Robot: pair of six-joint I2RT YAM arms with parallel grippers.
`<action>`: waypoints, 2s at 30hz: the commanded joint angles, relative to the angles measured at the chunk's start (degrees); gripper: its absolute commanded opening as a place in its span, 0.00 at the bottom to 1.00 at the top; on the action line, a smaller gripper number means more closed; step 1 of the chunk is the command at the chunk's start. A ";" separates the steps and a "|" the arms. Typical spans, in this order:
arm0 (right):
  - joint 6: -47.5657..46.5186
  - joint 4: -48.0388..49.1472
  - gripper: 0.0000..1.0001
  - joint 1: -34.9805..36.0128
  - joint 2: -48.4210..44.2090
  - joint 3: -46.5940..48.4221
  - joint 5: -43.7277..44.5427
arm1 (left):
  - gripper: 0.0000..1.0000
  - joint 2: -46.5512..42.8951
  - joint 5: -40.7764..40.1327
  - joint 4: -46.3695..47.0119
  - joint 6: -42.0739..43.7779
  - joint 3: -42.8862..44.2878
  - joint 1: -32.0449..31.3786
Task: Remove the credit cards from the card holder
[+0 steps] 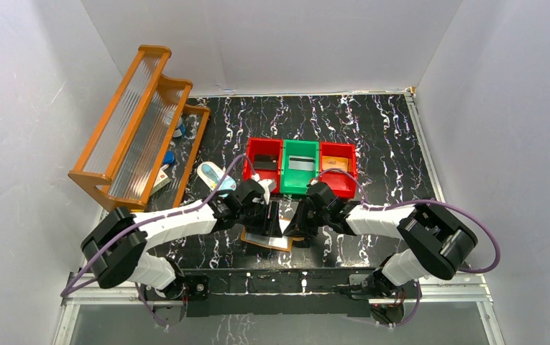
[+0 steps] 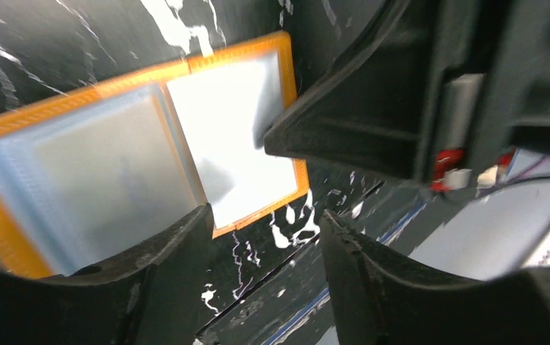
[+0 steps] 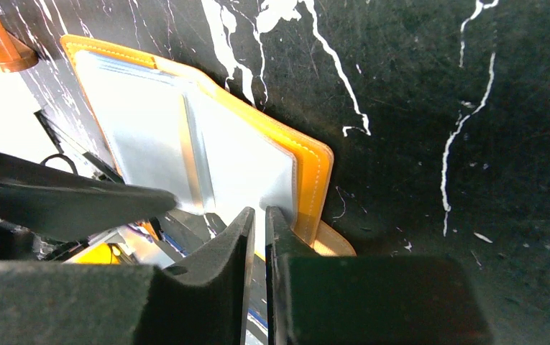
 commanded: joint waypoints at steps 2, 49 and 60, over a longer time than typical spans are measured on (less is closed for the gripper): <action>-3.04 -1.71 0.20 -0.16 2.61 -0.63 0.48 | 0.64 -7.05 -17.76 -15.47 1.56 9.24 -0.22; -2.87 -2.59 0.21 -0.16 1.66 -0.43 3.48 | 0.41 -2.70 5.69 -0.46 1.16 5.12 0.56; -1.77 -4.80 0.27 -0.16 -2.12 1.15 5.13 | 0.46 -0.29 2.97 -1.39 2.15 5.25 0.46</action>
